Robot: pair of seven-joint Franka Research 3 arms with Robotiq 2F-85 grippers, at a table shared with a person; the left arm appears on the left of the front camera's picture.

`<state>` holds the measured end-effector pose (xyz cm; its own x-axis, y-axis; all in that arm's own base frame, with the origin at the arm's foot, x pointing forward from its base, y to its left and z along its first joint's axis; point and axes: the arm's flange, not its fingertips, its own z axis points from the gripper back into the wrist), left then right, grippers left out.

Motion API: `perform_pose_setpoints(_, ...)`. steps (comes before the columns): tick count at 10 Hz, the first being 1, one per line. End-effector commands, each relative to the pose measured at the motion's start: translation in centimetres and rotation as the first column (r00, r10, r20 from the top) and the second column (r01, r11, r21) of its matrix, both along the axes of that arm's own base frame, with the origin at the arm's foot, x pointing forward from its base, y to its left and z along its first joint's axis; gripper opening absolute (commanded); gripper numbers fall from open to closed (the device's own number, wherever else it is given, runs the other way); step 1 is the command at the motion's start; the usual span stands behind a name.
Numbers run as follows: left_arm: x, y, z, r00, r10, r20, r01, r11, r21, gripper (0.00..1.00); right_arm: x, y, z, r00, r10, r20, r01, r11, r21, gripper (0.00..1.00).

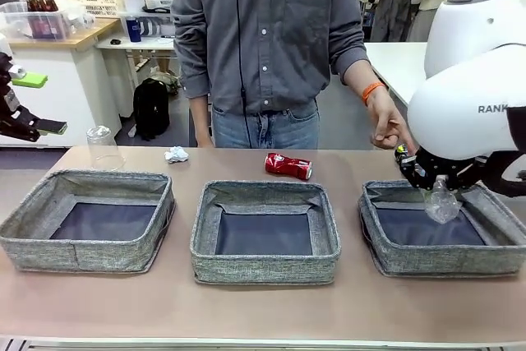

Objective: Sort the waste into the appropriate baskets.
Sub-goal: Place the picked waste into the Fabric basket indicated by the person.

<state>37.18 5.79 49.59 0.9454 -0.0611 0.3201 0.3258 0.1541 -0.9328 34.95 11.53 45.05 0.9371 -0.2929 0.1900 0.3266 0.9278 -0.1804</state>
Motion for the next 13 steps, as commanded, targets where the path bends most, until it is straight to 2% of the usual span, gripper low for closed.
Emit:
perform_pose_setpoints(1,-0.02,-0.03,0.25,1.000,0.005,0.010,-0.005,1.000,-0.009,1.00,0.45,-0.45,-1.10,0.999,-0.040,-0.004,0.040,0.999,-0.015,0.22)
perform_pose_setpoints(3,-0.02,-0.03,0.25,1.000,0.005,0.010,-0.005,1.000,-0.009,1.00,0.47,-0.84,-1.13,0.998,-0.056,0.014,0.056,0.998,-0.004,0.22)
perform_pose_setpoints(4,-0.02,-0.03,0.25,1.000,0.005,0.010,-0.005,1.000,-0.009,1.00,0.46,-0.83,-1.13,0.998,-0.060,0.016,0.060,0.998,0.007,0.60)
perform_pose_setpoints(6,-0.02,-0.03,0.25,1.000,0.005,0.010,-0.005,1.000,-0.009,1.00,0.51,-0.72,-1.14,0.998,-0.061,0.025,0.061,0.998,0.024,1.00)
perform_pose_setpoints(8,-0.02,-0.03,0.25,1.000,0.005,0.010,-0.005,1.000,-0.009,1.00,0.66,-0.81,-0.49,0.996,-0.072,0.048,0.070,0.997,0.040,1.00)
perform_pose_setpoints(13,-0.02,-0.03,0.25,1.000,0.005,0.010,-0.005,1.000,-0.009,1.00,0.83,-0.70,-0.46,0.995,-0.088,0.039,0.085,0.994,0.068,1.00)
